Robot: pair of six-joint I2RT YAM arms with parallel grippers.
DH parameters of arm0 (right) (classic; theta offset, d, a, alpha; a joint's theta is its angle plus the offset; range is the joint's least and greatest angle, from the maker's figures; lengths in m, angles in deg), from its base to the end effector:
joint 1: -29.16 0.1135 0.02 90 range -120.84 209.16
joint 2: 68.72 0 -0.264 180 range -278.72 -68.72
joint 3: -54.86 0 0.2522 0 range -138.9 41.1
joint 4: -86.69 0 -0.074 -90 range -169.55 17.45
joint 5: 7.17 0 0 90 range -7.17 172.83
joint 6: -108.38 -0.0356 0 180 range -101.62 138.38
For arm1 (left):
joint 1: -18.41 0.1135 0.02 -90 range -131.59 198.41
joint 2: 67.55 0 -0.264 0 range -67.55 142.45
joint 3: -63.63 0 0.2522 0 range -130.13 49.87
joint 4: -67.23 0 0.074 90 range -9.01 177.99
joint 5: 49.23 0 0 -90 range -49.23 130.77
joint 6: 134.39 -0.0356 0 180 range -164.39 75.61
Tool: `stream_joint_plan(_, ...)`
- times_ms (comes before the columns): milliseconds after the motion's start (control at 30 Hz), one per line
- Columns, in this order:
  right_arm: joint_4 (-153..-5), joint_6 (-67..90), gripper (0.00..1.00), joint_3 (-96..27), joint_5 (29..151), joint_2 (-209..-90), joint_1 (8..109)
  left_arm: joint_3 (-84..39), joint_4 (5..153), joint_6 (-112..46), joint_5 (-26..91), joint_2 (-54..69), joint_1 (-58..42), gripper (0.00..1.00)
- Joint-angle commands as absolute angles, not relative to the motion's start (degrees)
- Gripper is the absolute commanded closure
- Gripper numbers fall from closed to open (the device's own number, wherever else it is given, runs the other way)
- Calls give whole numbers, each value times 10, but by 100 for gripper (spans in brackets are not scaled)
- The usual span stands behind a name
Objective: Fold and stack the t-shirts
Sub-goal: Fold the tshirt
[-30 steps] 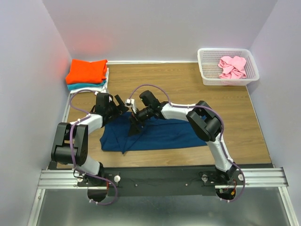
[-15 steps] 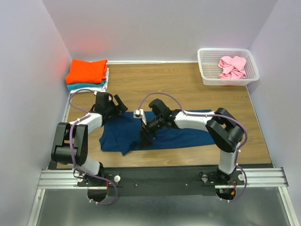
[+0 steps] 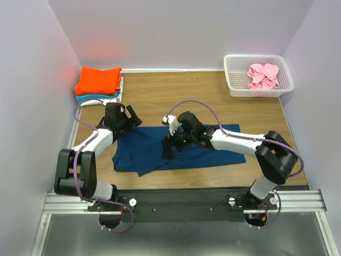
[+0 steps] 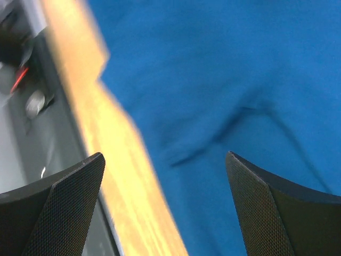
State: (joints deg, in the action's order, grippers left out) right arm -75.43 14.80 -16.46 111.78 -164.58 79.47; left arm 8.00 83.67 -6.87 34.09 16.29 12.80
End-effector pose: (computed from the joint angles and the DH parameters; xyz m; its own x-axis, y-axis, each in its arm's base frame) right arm 0.2128 0.2834 0.2004 -0.4863 -0.5003 -0.7164 -0.8729 0.3157 0.3720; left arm 0.2899 -0.0326 0.1799 -0.6640 -0.5426 -0.5145 -0.2836 0.8194 -0.4981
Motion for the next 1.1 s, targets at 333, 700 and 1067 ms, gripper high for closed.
stream_joint_plan(333, -760, -164, 3, -211, 888, -1702, 800, 195, 933, 4, 458, -16, 130, 16)
stream_joint_plan(700, -762, -186, 8, -245, 877, -1750, 818, 204, 900, -4, 438, 37, 130, 39)
stream_joint_plan(1067, -762, -189, 10, -259, 879, -1766, 820, 208, 885, -1, 436, 49, 130, 54)
